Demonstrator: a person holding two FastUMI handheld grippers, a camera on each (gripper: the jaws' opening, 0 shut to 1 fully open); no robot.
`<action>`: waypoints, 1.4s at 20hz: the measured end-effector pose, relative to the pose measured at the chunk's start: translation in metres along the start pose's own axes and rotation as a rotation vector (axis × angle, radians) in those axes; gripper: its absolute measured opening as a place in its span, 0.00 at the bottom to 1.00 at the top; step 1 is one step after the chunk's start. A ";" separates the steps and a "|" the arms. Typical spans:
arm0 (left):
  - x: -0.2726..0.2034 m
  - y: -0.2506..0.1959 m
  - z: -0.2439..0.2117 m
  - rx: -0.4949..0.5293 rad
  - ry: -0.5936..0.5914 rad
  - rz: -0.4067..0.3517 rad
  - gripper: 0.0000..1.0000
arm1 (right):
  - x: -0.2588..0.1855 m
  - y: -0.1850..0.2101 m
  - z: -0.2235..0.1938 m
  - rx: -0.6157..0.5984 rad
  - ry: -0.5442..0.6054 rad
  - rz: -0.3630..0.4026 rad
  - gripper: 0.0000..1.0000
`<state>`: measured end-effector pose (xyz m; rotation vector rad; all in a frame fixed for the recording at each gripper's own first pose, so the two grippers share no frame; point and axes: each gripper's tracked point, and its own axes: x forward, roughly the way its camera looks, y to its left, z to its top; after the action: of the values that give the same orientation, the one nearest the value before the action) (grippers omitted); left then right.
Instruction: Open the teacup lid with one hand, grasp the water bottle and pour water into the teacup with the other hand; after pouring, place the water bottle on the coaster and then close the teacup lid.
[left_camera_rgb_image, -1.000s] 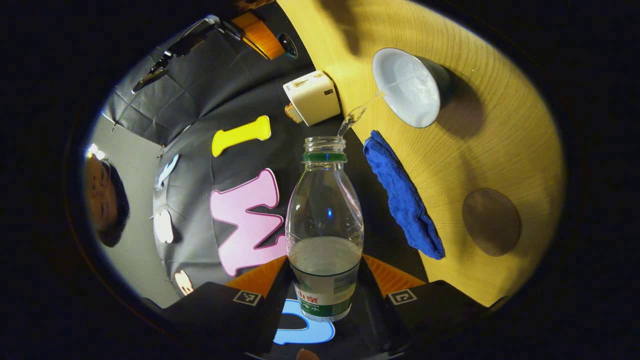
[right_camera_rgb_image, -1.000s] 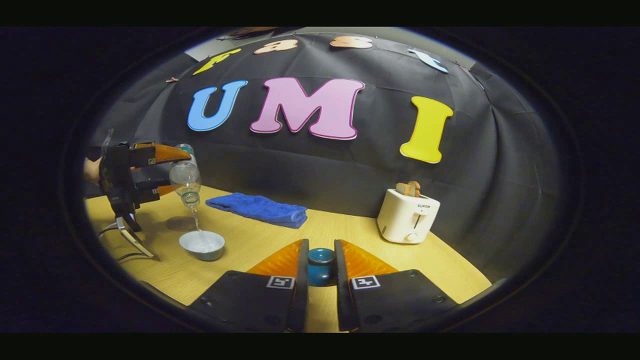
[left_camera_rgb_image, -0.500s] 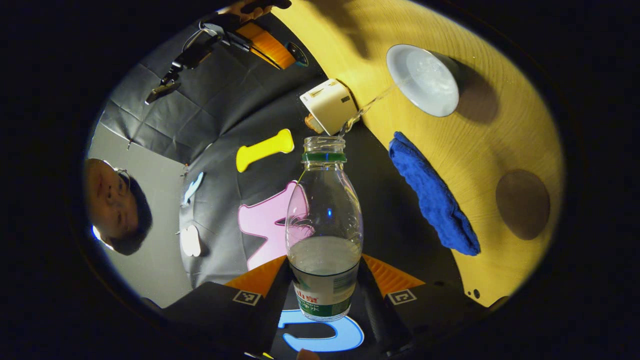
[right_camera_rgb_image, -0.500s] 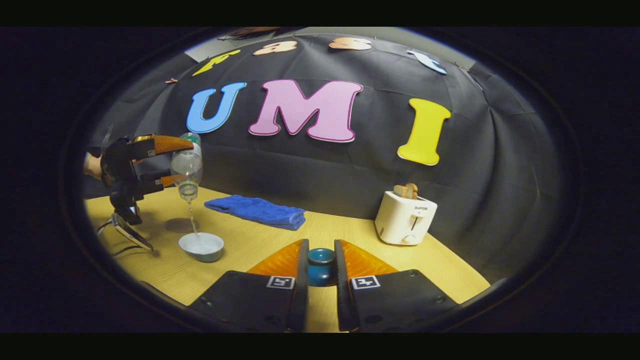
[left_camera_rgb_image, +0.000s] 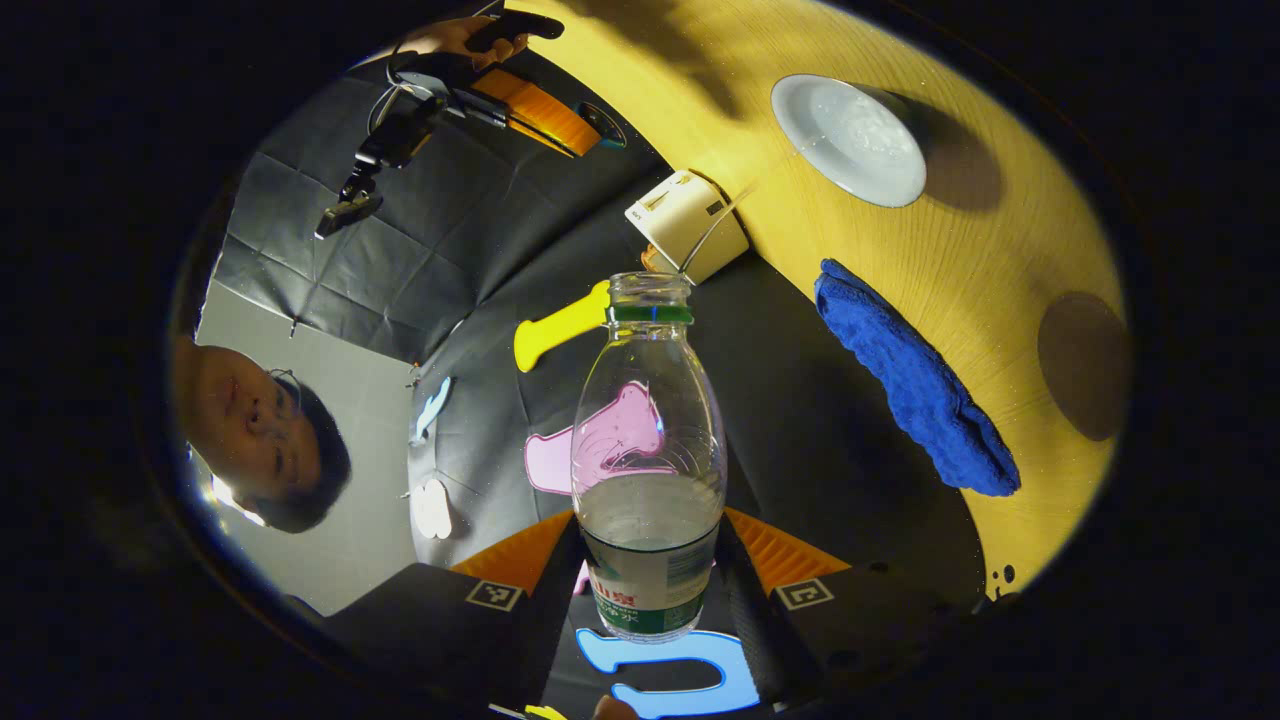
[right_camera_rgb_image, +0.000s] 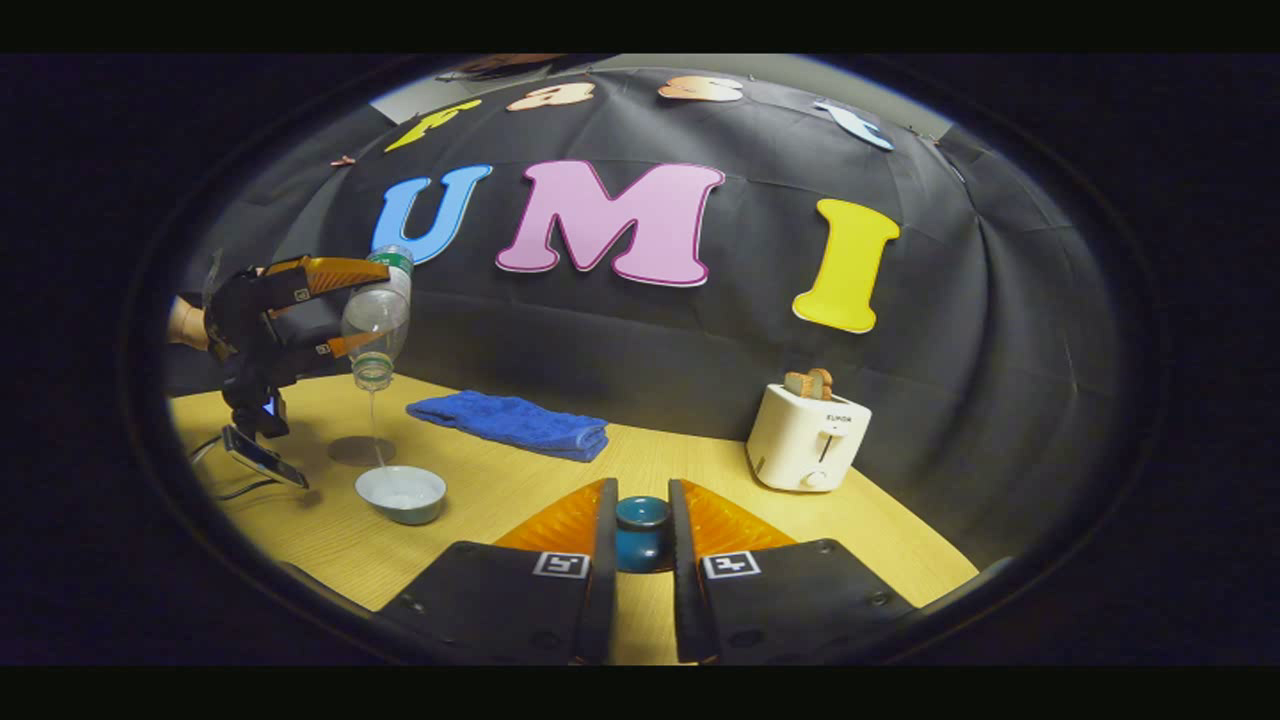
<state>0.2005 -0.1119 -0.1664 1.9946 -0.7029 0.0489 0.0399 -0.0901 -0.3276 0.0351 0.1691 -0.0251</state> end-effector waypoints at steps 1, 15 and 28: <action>0.002 0.001 0.000 0.000 -0.007 0.005 0.76 | 0.000 0.001 0.000 -0.001 0.000 0.000 0.31; -0.013 -0.044 -0.028 -0.529 0.247 -0.228 0.77 | 0.003 0.007 0.000 0.012 0.008 -0.004 0.31; -0.037 -0.071 0.014 -2.048 0.592 -0.253 0.76 | 0.010 0.031 0.004 0.032 0.015 0.035 0.26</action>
<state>0.2015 -0.0819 -0.2417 0.0114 0.0986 -0.1698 0.0511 -0.0591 -0.3243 0.0701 0.1832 0.0070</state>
